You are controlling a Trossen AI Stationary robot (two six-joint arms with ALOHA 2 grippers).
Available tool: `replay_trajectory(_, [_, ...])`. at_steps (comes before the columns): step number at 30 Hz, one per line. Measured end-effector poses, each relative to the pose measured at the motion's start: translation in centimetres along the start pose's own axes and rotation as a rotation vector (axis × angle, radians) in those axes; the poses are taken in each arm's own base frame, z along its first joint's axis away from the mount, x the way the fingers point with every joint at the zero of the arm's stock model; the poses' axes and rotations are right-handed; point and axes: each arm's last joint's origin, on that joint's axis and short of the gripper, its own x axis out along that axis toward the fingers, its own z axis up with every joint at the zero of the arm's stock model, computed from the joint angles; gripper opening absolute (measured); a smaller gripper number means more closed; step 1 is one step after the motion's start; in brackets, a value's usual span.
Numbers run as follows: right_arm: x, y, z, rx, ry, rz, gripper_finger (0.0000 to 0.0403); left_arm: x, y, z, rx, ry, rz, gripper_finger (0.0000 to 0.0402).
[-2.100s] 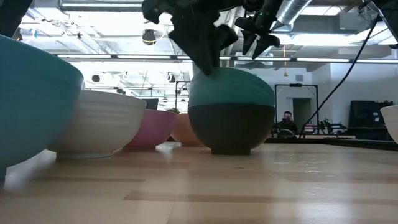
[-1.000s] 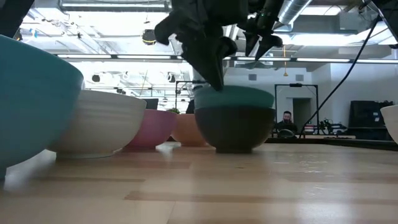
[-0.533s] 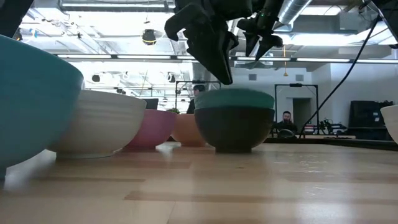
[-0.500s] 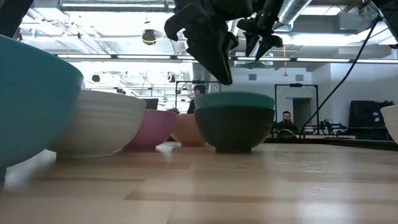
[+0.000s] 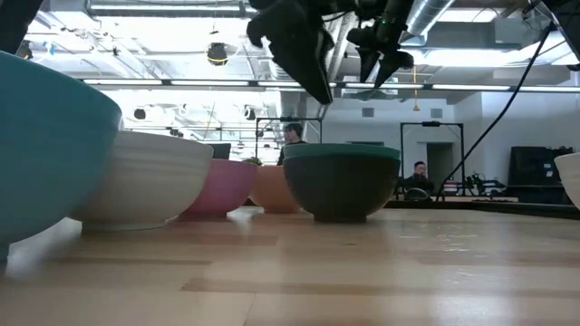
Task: Nest bowls inside each other
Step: Stack the orange bowl on top of the dark green bowl
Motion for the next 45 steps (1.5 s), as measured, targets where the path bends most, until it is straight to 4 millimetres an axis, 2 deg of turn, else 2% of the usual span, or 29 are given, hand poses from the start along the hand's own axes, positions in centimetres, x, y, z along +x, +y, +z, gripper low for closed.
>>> replay_trajectory(2, [0.0, 0.7, -0.2, -0.037, 0.015, 0.010, 0.0265, -0.6, 1.7, -0.7, -0.038, -0.020, -0.044, 0.0083])
replay_trajectory(6, [-0.6, 3.0, -0.8, -0.149, 0.026, 0.051, 0.0265, -2.5, 4.8, -2.4, -0.006, -0.038, -0.078, 0.0084])
replay_trajectory(8, [-1.6, 4.7, -1.4, -0.234, 0.008, 0.099, 0.0265, -2.8, 6.4, -3.9, -0.003, -0.006, -0.132, 0.0083])
replay_trajectory(11, [-3.8, 7.5, -2.6, -0.369, -0.044, 0.178, 0.0265, -2.3, 8.9, -6.2, -0.044, 0.032, -0.222, 0.0083])
replay_trajectory(13, [-5.3, 8.8, -3.4, -0.419, -0.080, 0.215, 0.0265, -2.3, 10.2, -7.2, -0.048, 0.050, -0.221, 0.0083])
replay_trajectory(16, [-7.3, 9.5, -4.5, -0.434, -0.121, 0.235, 0.0265, -2.0, 11.1, -7.9, -0.012, 0.058, -0.217, 0.0083])
replay_trajectory(20, [-9.8, 9.1, -5.8, -0.365, -0.157, 0.251, 0.0265, -2.0, 12.0, -8.5, -0.008, 0.064, -0.199, 0.0083])
replay_trajectory(24, [-11.1, 8.6, -6.6, -0.332, -0.189, 0.214, 0.0265, -0.7, 12.0, -9.8, -0.045, 0.136, -0.231, 0.0083])
replay_trajectory(27, [-11.5, 8.3, -6.8, -0.309, -0.201, 0.165, 0.0265, 1.0, 10.8, -10.6, -0.048, 0.167, -0.257, 0.0083])
replay_trajectory(30, [-11.6, 7.9, -6.8, -0.285, -0.201, 0.149, 0.0265, 2.0, 9.5, -10.6, -0.039, 0.175, -0.260, 0.0083])
replay_trajectory(37, [-11.5, 7.4, -6.6, -0.270, -0.201, 0.139, 0.0265, 2.2, 8.8, -9.5, -0.050, 0.125, -0.231, 0.0083])
replay_trajectory(45, [-11.5, 7.4, -6.8, -0.272, -0.187, 0.137, 0.0265, 4.0, 8.0, -9.2, -0.027, 0.151, -0.236, 0.0083])
